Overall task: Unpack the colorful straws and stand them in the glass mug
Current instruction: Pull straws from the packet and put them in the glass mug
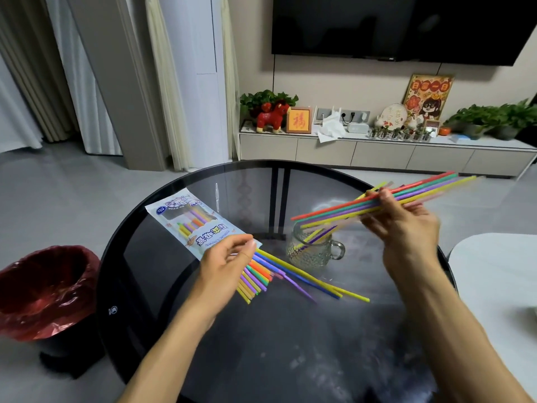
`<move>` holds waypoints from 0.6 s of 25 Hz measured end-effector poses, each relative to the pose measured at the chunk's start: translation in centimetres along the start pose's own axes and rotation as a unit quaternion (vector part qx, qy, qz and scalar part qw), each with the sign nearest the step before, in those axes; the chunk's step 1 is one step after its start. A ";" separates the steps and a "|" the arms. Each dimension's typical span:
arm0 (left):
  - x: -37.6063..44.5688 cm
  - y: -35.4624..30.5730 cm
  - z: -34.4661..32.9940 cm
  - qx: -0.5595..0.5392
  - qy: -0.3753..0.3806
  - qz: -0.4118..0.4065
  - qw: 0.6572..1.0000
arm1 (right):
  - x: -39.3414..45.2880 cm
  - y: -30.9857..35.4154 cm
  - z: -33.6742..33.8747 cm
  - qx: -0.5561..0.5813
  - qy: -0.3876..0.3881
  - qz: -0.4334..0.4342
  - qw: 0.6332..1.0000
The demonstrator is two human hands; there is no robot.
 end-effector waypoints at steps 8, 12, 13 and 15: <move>-0.2 -0.1 -0.8 0.138 0.033 -0.039 0.989 | 2.8 -3.6 -0.4 -0.210 -0.008 0.008 0.978; -0.4 0.0 -0.9 0.165 0.041 -0.047 0.984 | 2.8 -5.2 -0.6 -0.249 0.014 -0.008 0.968; -0.4 0.0 -1.0 0.168 0.044 -0.048 0.984 | 2.7 -5.4 -0.5 -0.252 0.019 -0.010 0.967; -0.5 0.0 -1.0 0.172 0.045 -0.049 0.983 | 2.7 -5.3 -0.1 -0.268 0.024 -0.002 0.963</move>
Point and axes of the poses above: each hand's wrist, its own x-axis towards the middle knuckle, its own z-axis out of the back of the hand, y = z × x, the point moved 1 cm from there along x, towards the middle knuckle, and after that the axes turned 3 degrees about x, right-handed, at the moved point
